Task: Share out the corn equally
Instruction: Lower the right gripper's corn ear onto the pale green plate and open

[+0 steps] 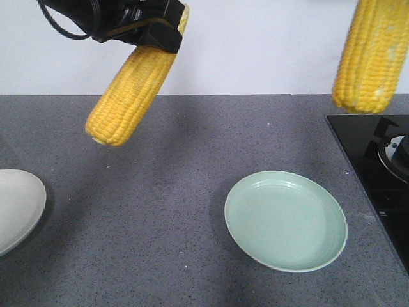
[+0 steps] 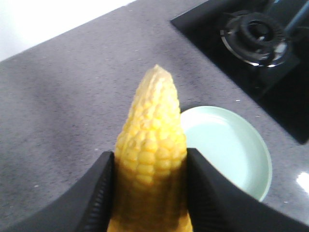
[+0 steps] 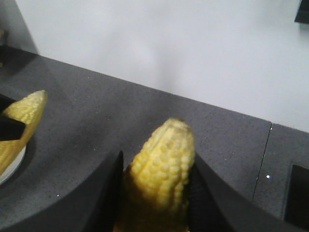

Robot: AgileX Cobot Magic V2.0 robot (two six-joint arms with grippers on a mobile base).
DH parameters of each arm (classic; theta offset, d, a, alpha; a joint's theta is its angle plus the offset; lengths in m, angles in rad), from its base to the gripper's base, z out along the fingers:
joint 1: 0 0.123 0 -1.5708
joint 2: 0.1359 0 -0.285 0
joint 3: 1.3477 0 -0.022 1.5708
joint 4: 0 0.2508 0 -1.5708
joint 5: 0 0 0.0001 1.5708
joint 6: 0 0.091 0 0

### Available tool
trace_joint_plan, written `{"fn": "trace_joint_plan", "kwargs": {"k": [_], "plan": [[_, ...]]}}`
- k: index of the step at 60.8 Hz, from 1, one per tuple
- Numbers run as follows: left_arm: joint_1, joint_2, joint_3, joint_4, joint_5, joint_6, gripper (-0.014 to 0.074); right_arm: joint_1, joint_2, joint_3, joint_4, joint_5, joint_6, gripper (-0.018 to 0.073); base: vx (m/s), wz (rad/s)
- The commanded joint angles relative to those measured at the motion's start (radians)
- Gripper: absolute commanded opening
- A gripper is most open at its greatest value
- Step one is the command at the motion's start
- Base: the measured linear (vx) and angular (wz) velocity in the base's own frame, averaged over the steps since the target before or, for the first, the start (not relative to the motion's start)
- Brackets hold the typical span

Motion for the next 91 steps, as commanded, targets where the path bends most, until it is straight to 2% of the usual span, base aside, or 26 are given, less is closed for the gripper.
{"fn": "trace_joint_plan", "kwargs": {"k": [1,9,19,28,46,54,60,72,80,91], "plan": [[0.001,-0.039,-0.021,0.015,-0.027,-0.001,-0.0007,-0.006,0.028,0.020,0.043,-0.002,-0.009,-0.0004,0.00,0.00],[0.001,-0.039,-0.021,0.017,-0.027,0.000,-0.0007,-0.006,0.091,0.140,0.072,-0.002,-0.037,-0.0004,0.00,0.00],[0.001,-0.039,-0.021,0.017,-0.027,0.000,-0.0007,-0.006,0.157,0.338,0.116,-0.009,-0.170,-0.0004,0.00,0.00],[0.001,-0.039,-0.021,0.049,-0.027,0.000,-0.0007,-0.006,0.205,0.479,0.152,-0.087,-0.279,-0.0004,0.00,0.00],[0.001,-0.039,-0.021,0.120,-0.027,-0.003,-0.0007,-0.006,0.270,0.507,0.194,-0.087,-0.382,0.0022,0.00,0.00],[0.001,-0.039,-0.021,0.120,-0.027,-0.003,-0.0007,-0.006,0.292,0.507,0.186,-0.084,-0.383,0.0088,0.00,0.00],[0.001,-0.039,-0.021,0.120,-0.027,-0.003,-0.0007,-0.006,0.305,0.507,0.186,-0.079,-0.383,0.0172,0.00,0.00],[0.001,-0.039,-0.021,0.128,-0.027,-0.003,-0.0007,-0.006,0.311,0.507,0.176,-0.086,-0.380,0.0409,0.00,0.00],[0.001,-0.039,-0.021,0.197,-0.027,-0.003,-0.0007,-0.006,0.311,0.507,0.169,-0.087,-0.366,0.0507,0.00,0.00],[0.001,-0.039,-0.021,0.330,-0.027,-0.013,-0.0007,-0.006,0.311,0.507,0.178,-0.068,-0.332,0.0508,0.00,0.00]]}}
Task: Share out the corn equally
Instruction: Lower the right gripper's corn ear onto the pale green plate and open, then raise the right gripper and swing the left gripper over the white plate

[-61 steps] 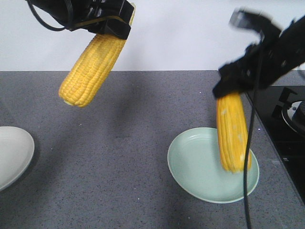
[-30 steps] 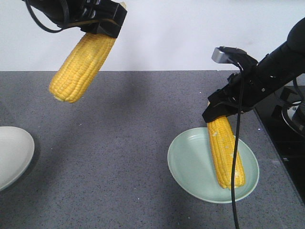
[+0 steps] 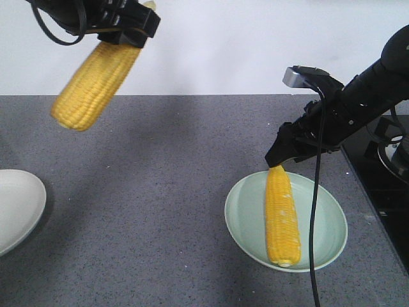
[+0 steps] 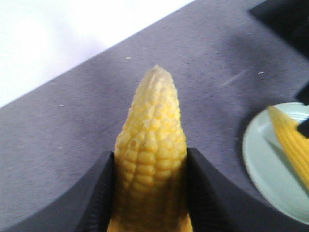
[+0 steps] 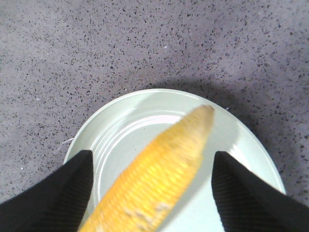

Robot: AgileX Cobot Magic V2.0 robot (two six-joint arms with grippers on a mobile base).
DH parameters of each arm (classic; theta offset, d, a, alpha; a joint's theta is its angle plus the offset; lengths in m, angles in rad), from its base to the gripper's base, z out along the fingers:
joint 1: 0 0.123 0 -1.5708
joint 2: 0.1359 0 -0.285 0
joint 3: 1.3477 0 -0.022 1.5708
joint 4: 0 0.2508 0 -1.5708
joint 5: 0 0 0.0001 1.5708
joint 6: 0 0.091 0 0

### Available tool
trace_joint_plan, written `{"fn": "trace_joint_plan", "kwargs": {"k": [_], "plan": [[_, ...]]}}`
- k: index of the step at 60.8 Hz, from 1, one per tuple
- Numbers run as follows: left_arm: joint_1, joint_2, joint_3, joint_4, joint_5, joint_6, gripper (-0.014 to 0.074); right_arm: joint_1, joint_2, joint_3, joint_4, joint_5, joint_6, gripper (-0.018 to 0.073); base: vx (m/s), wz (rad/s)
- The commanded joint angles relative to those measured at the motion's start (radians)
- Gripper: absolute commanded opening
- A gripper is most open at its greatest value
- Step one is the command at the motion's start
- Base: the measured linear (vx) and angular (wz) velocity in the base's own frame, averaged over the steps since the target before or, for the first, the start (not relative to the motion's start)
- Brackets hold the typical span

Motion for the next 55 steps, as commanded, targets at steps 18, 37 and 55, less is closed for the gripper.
{"fn": "trace_joint_plan", "kwargs": {"k": [18,37,55], "plan": [[0.001,-0.051,-0.021,0.205,-0.028,-0.062,-0.0007,-0.006,-0.138,-0.024,0.160,0.008,-0.043,0.0251,0.00,0.00],[0.081,-0.131,0.140,0.360,-0.028,-0.064,-0.0007,-0.006,-0.383,-0.024,0.245,0.009,-0.134,-0.0008,0.00,0.00],[0.295,-0.169,0.431,0.344,-0.052,-0.088,-0.0007,-0.006,-0.571,-0.024,0.242,0.015,-0.154,-0.0008,0.00,0.00]]}}
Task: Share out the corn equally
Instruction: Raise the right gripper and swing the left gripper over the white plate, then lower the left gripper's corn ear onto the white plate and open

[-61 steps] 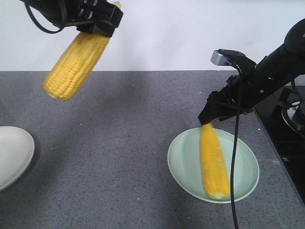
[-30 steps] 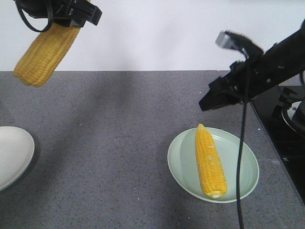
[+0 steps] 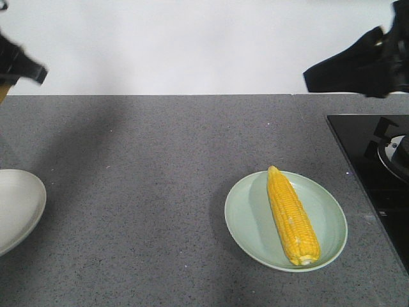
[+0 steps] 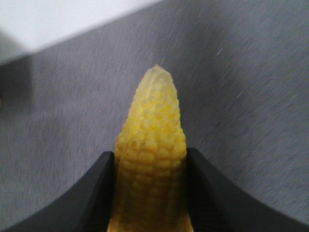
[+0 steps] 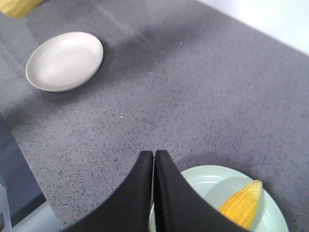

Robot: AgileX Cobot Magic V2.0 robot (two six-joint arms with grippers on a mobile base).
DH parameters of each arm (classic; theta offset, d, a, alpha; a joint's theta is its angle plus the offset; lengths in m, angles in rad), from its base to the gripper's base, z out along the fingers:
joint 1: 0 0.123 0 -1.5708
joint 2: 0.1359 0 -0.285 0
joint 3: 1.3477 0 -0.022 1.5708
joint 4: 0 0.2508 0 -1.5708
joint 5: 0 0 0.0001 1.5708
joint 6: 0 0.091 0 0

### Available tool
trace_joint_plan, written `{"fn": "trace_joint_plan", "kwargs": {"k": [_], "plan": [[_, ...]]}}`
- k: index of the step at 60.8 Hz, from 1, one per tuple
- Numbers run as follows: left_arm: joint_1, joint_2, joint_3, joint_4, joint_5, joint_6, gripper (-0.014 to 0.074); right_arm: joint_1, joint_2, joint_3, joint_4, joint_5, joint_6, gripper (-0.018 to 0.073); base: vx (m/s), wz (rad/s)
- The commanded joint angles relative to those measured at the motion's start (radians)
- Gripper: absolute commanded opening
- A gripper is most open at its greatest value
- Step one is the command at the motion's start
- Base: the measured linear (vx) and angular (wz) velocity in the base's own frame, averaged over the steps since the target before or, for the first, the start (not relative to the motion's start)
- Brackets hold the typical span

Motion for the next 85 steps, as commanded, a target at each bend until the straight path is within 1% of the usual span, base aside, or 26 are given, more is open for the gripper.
{"fn": "trace_joint_plan", "kwargs": {"k": [1,7,12,22,45,56,72,85], "plan": [[0.054,-0.040,0.068,0.011,-0.053,-0.014,-0.0007,-0.005,-0.062,-0.026,0.046,-0.014,-0.014,-0.0008,0.00,0.00],[0.105,-0.040,0.182,-0.019,-0.141,-0.015,-0.0007,-0.005,-0.093,-0.026,0.046,-0.007,-0.014,-0.0008,0.00,0.00],[0.138,-0.040,0.264,-0.060,-0.204,-0.031,-0.0007,-0.005,-0.109,-0.026,0.046,0.001,-0.014,-0.0008,0.00,0.00],[0.169,-0.040,0.379,-0.061,-0.279,-0.033,-0.0007,-0.005,-0.118,-0.026,0.045,0.014,-0.014,-0.0008,0.00,0.00],[0.215,-0.037,0.409,-0.057,-0.280,-0.039,-0.0003,-0.005,-0.118,-0.026,0.045,0.024,-0.014,-0.0008,0.00,0.00],[0.215,-0.037,0.409,-0.056,-0.288,-0.039,0.0003,-0.005,-0.118,-0.026,0.045,0.027,-0.014,-0.0008,0.00,0.00],[0.215,-0.037,0.409,-0.056,-0.269,-0.039,0.0017,-0.005,-0.118,-0.026,0.046,0.028,-0.011,-0.0008,0.00,0.00],[0.215,-0.037,0.409,-0.056,-0.263,-0.039,0.0055,-0.005,-0.118,-0.026,0.046,0.028,-0.011,-0.0005,0.00,0.00]]}}
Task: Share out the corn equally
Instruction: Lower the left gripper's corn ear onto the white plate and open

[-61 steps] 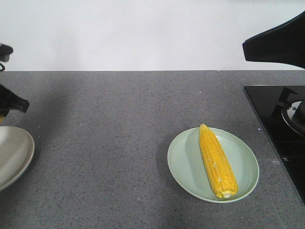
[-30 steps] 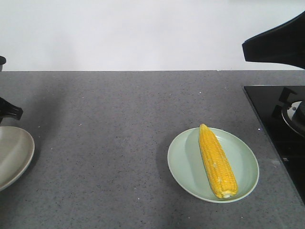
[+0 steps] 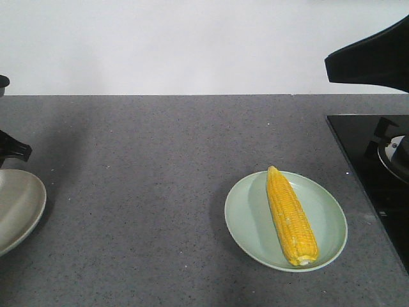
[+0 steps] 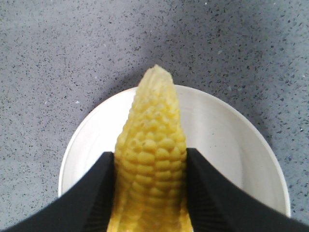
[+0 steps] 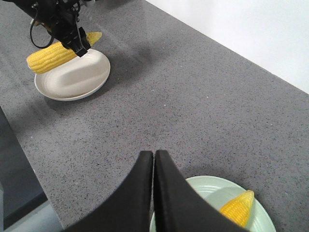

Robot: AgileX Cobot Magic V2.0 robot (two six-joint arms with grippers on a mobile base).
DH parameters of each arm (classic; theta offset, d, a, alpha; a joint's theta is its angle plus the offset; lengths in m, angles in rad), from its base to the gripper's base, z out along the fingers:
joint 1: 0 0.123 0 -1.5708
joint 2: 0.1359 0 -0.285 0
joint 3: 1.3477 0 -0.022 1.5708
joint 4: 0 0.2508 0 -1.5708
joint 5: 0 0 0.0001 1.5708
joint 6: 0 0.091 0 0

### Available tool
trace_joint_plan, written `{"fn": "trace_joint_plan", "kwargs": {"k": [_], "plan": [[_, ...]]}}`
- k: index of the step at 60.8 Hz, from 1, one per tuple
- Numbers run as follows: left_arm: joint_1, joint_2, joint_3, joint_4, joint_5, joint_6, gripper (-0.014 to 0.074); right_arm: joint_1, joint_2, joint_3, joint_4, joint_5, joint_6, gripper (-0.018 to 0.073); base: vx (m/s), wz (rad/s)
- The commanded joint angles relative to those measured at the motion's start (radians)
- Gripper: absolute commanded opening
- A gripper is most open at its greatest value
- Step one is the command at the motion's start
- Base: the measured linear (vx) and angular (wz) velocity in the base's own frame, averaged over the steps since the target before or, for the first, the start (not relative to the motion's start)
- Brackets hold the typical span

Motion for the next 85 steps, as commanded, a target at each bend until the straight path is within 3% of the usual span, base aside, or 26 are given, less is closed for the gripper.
{"fn": "trace_joint_plan", "kwargs": {"k": [1,35,63,85], "plan": [[0.005,-0.037,-0.022,0.017,-0.018,-0.013,0.0060,-0.005,-0.017,-0.026,0.045,0.021,-0.006,-0.0004,0.00,0.00],[0.005,-0.037,-0.022,0.007,-0.012,-0.014,0.0293,-0.005,-0.017,-0.026,0.045,0.024,0.002,-0.0004,0.00,0.00],[0.005,-0.037,-0.022,-0.010,-0.011,-0.014,0.0318,-0.005,-0.017,-0.026,0.046,0.027,0.008,-0.0004,0.00,0.00],[0.005,-0.037,-0.022,-0.011,-0.004,-0.014,0.0415,-0.005,-0.017,-0.026,0.046,0.027,0.010,-0.0004,0.00,0.00]]}}
